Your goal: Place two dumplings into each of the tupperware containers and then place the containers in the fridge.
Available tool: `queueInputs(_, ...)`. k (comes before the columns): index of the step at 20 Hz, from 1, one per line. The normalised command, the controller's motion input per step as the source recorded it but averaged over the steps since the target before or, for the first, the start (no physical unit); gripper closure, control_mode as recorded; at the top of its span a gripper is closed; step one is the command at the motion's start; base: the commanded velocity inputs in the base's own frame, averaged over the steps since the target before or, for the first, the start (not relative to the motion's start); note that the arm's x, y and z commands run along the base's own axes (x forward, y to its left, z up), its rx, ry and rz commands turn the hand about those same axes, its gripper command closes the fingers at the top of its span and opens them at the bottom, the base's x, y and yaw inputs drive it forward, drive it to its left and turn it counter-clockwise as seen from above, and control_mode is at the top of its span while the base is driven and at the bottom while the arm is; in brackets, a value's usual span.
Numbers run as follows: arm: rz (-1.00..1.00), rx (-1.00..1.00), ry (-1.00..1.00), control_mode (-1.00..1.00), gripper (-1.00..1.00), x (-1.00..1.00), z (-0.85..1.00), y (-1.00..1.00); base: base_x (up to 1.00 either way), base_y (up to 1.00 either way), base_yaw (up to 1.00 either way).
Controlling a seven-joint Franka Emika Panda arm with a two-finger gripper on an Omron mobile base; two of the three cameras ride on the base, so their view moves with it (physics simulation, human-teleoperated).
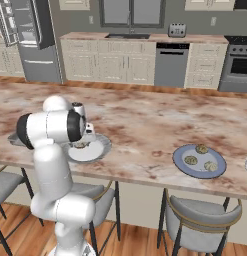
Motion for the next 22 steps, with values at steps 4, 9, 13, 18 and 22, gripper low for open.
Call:
queueInputs(4,0.0,0.0,0.0,-1.0,-1.0,0.3,-0.03,0.04,0.0,0.0,0.0)
queueInputs(9,0.0,0.0,0.0,-1.0,-1.0,0.19,-0.08,0.0,0.0,0.0,0.0)
queueInputs(13,0.0,0.0,0.0,-1.0,-1.0,0.1,-0.19,0.0,0.0,0.0,0.0)
queueInputs(18,0.0,0.0,0.0,-1.0,1.0,0.01,-0.14,0.02,0.0,0.0,0.0)
queueInputs(22,0.0,0.0,0.0,-1.0,1.0,-0.03,0.17,0.19,0.0,0.0,0.0)
